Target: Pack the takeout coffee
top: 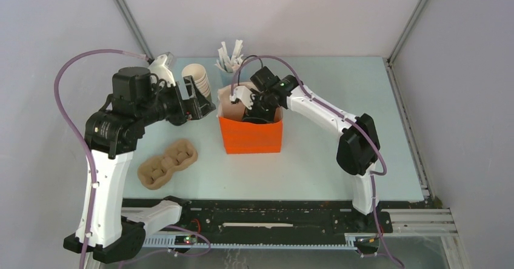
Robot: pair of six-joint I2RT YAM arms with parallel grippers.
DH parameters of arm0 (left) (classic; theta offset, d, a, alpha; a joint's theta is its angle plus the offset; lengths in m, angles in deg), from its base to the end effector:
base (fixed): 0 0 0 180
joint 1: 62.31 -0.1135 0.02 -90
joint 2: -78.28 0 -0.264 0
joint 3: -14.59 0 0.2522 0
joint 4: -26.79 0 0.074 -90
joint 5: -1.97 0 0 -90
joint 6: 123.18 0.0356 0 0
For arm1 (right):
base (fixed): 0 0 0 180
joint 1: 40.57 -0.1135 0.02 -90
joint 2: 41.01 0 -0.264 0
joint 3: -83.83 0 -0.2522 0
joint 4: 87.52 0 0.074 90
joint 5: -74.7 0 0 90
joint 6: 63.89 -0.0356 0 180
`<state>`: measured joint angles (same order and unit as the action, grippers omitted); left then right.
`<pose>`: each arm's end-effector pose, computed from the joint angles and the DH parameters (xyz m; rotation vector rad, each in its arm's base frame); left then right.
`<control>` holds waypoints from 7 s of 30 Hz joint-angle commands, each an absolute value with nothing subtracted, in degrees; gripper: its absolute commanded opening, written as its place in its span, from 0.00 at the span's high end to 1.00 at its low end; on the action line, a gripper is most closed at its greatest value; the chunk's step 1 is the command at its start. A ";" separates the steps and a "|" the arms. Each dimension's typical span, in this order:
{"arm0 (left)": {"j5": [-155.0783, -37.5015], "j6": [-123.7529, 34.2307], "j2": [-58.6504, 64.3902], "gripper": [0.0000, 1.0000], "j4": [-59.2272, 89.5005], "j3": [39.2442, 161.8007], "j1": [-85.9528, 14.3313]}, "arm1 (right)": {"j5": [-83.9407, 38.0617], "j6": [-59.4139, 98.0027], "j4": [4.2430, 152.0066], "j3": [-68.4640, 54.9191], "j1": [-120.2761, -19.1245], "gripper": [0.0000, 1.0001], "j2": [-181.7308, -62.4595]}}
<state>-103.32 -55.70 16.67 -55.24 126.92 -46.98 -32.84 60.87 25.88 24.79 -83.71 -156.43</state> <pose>0.1390 -0.0478 0.4847 0.0273 2.1696 -0.6692 0.3112 0.3064 0.2818 -1.7316 1.9759 0.4534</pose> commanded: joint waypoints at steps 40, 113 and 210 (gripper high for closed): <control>-96.22 -64.87 7.52 0.27 -46.82 122.22 -47.24 | -3.60 20.20 15.81 47.07 -87.61 0.00 -139.31; -78.58 -55.52 -46.08 0.72 -32.69 162.47 -50.36 | -25.67 13.91 12.37 9.77 -60.48 0.00 -101.06; -60.91 -44.70 16.97 0.09 -37.59 158.22 -35.42 | -1.35 9.28 25.10 45.33 -60.75 0.00 -101.16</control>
